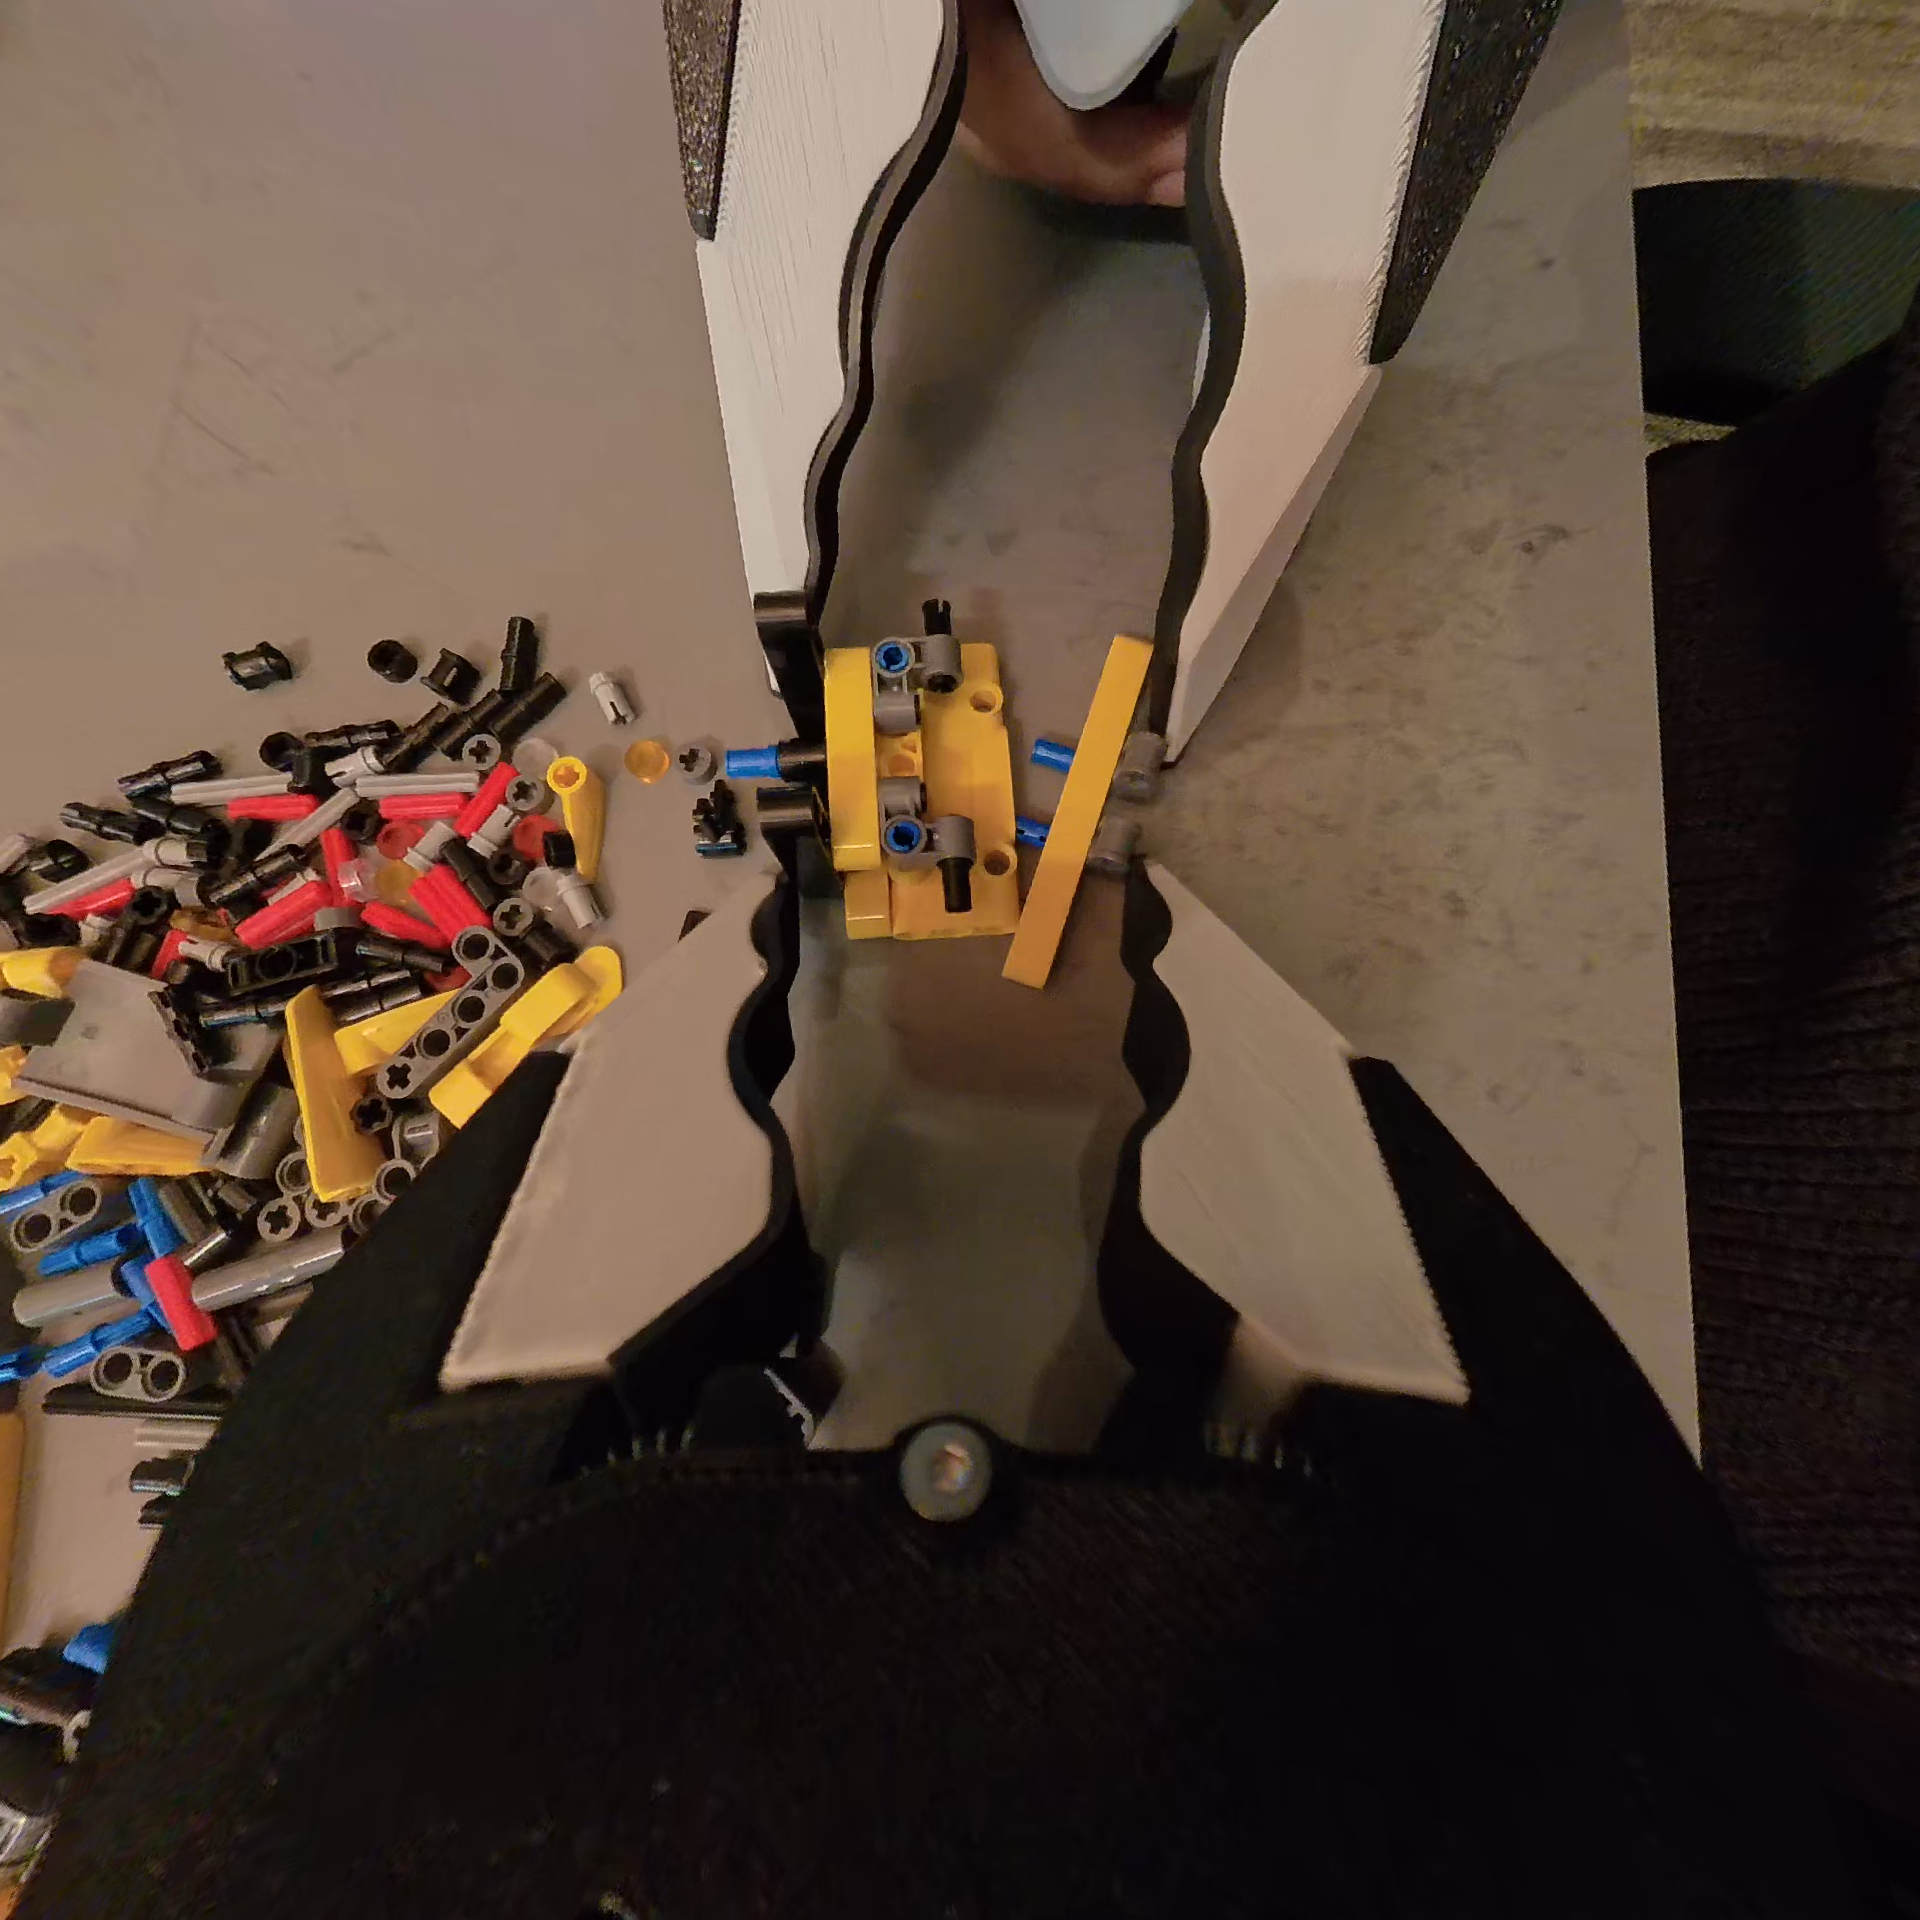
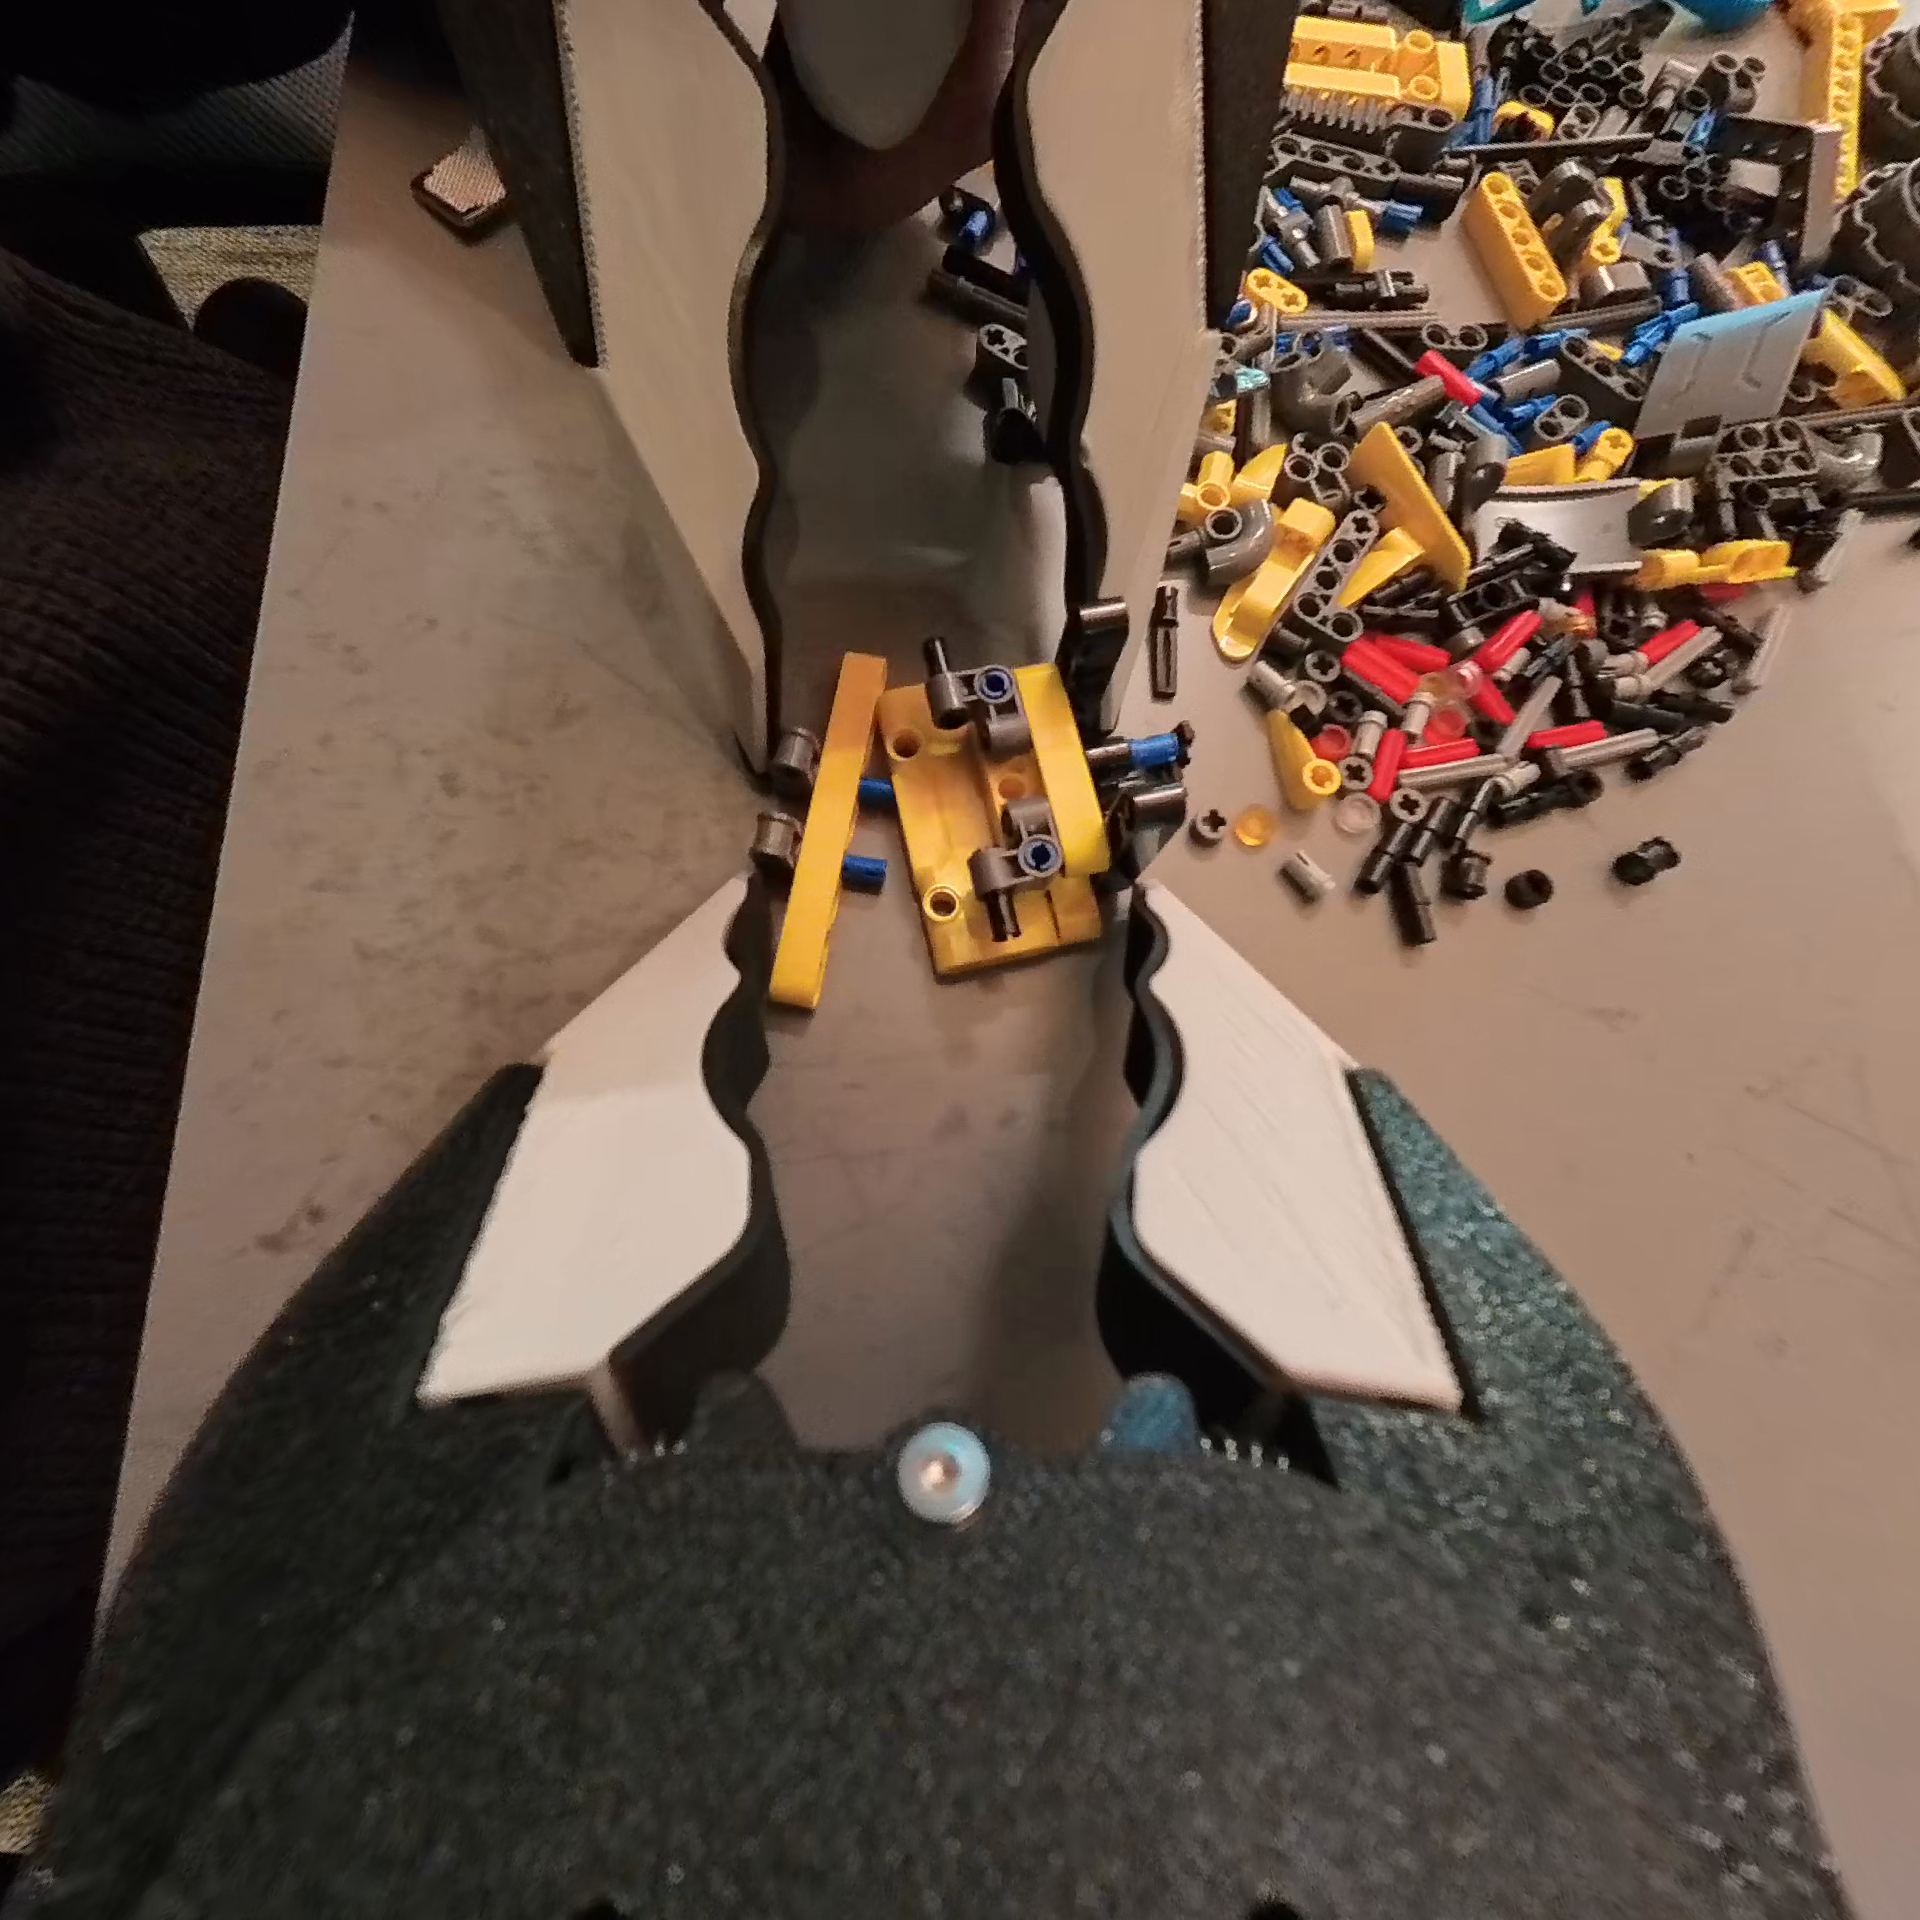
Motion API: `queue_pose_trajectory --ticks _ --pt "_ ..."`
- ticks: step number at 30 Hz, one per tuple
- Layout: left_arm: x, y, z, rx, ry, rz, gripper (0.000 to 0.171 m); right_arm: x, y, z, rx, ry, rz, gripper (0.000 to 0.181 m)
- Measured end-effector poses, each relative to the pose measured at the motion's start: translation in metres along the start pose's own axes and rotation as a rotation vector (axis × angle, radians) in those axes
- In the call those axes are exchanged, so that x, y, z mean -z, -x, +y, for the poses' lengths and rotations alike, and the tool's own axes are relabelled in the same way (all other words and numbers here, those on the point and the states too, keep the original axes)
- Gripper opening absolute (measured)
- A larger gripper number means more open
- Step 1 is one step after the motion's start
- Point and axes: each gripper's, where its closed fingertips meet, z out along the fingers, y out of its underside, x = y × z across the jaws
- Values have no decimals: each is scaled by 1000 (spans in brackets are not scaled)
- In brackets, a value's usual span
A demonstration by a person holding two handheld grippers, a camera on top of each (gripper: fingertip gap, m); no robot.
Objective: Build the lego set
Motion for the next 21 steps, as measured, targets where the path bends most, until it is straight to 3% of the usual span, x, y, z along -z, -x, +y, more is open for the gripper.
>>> queue_pose_trajectory --ticks 9,10,12,17,21 --pt "0 0 0 12 0 -4 61 -1 1 1 -62 13 -13 70" --pt "0 0 0 11 -1 -6 61 0 7 1 -56 11 -51 82" --pt "0 0 0 8 -2 -10 62 0 10 2 -56 13 -62 86" --pt "0 0 0 8 -2 -13 62 -3 8 0 -47 18 -22 85" --pt "-1 0 0 10 -4 -15 62 -3 2 0 -77 14 7 72"
